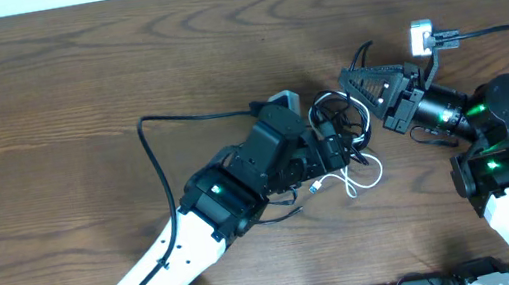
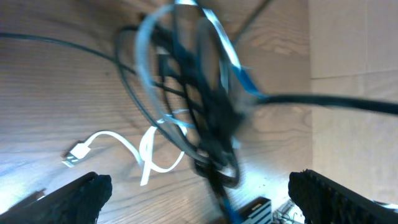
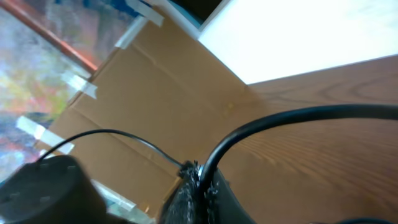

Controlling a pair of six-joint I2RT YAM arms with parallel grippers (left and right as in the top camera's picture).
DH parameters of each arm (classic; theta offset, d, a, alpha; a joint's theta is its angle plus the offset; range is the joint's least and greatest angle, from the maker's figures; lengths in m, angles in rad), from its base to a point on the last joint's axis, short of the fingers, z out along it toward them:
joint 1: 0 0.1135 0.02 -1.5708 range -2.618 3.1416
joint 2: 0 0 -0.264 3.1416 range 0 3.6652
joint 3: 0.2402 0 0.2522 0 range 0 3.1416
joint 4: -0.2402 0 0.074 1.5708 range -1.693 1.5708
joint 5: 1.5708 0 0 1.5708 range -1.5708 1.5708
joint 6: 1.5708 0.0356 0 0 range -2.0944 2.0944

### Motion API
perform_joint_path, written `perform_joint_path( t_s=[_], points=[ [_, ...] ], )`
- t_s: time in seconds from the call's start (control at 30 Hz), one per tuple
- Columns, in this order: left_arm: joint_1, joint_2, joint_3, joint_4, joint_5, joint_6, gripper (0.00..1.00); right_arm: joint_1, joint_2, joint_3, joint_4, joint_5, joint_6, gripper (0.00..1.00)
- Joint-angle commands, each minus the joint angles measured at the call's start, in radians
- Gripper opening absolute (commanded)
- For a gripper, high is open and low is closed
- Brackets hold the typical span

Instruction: Untangle cables

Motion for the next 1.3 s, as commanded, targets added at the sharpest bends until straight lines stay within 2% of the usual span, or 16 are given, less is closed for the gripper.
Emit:
perform_joint_path(
  t_s=[0.0,0.33,0.4,0.47,0.53,0.6,0.73,0.87,0.97,1.07,1.27],
  points=[
    [-0.013,0.0,-0.005,0.001,-0.021,0.012,0.98,-0.003,-0.01,0.015,-0.005,0.055,-0.045,0.01],
    [-0.018,0.098,-0.005,0.033,-0.107,0.009,0.96,-0.003,-0.011,0.015,0.013,0.029,0.127,0.02],
    [-0.018,0.117,-0.005,0.067,-0.121,0.01,0.91,-0.003,-0.011,0.015,0.014,0.008,0.15,0.02],
    [-0.018,0.133,-0.005,0.105,-0.124,0.016,0.68,-0.003,-0.011,0.015,0.014,-0.003,0.158,0.01],
    [-0.018,0.14,-0.005,0.127,-0.125,0.036,0.3,-0.007,-0.011,0.015,0.014,0.002,0.157,0.02],
    [-0.018,0.139,-0.005,0.123,-0.124,0.093,0.08,-0.02,-0.011,0.015,0.013,0.015,0.153,0.02],
    [-0.018,0.114,-0.005,0.078,-0.107,0.249,0.08,-0.068,-0.011,0.015,-0.054,0.09,0.042,0.02],
    [-0.018,0.045,-0.005,0.064,0.022,0.513,0.08,-0.111,-0.011,0.015,-0.257,0.271,-0.064,0.01],
    [-0.018,-0.025,-0.005,0.037,0.076,0.631,0.08,-0.131,-0.01,0.015,-0.444,0.475,-0.123,0.02],
    [-0.018,-0.109,-0.005,-0.005,0.075,0.665,0.08,-0.137,-0.01,0.015,-0.578,0.613,-0.158,0.01],
    [-0.018,-0.212,-0.005,-0.022,0.075,0.665,0.07,-0.137,-0.01,0.015,-0.649,0.616,-0.27,0.03]
  ],
)
